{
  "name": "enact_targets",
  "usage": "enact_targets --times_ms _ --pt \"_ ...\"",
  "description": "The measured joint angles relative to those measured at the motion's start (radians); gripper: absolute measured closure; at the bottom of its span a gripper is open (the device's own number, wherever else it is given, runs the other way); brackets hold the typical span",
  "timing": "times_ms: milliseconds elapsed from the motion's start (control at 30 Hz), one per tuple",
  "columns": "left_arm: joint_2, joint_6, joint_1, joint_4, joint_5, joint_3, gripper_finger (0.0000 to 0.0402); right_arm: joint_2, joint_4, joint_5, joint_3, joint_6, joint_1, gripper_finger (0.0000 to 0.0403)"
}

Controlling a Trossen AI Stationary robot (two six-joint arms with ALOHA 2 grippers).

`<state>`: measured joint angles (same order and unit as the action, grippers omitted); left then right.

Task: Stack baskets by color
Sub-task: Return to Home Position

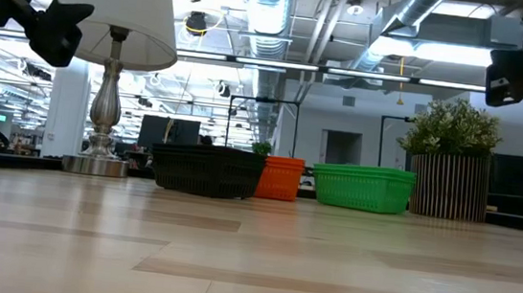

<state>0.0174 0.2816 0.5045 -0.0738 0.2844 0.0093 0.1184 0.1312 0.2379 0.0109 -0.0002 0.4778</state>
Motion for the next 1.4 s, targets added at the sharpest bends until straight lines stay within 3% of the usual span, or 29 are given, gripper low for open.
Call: enact_targets --times_ms 1400 --pt "0.0 0.029 0.0 0.0 0.007 -0.002 0.0126 0.0 -0.071 -0.002 0.001 0.0 0.0 0.0236"
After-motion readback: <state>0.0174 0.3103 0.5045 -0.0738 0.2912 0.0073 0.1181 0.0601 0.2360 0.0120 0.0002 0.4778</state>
